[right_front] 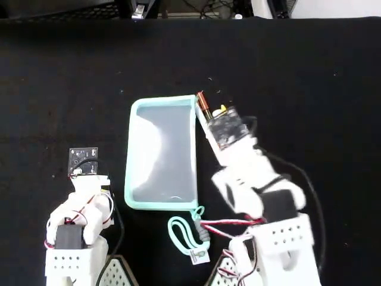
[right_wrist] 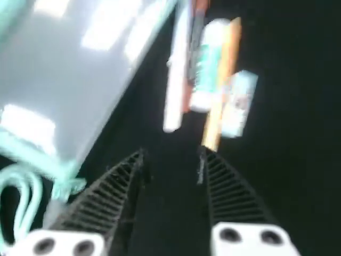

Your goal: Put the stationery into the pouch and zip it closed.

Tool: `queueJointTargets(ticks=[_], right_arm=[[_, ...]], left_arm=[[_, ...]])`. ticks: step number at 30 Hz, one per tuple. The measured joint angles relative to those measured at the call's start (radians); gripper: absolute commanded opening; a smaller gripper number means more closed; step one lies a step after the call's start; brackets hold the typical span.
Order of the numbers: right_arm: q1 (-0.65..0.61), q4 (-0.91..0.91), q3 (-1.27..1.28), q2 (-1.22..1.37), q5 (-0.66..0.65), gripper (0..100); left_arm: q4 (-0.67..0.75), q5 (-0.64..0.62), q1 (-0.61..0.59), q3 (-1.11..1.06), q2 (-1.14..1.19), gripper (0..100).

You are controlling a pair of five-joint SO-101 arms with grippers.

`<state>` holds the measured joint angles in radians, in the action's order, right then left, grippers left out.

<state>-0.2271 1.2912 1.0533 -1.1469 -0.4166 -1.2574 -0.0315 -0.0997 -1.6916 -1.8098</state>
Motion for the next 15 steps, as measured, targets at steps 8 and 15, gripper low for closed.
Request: queueJointTargets(ticks=[8,15], right_arm=[[-0.296,-0.028,0.098,0.051,-0.012,16.9],[-0.473,-0.109,0.120,0.242,0.046,17.2]], left_arm=[[0.000,0.000,0.000,0.000,0.000,5],[0.000,0.000,0.000,0.000,0.000,5]])
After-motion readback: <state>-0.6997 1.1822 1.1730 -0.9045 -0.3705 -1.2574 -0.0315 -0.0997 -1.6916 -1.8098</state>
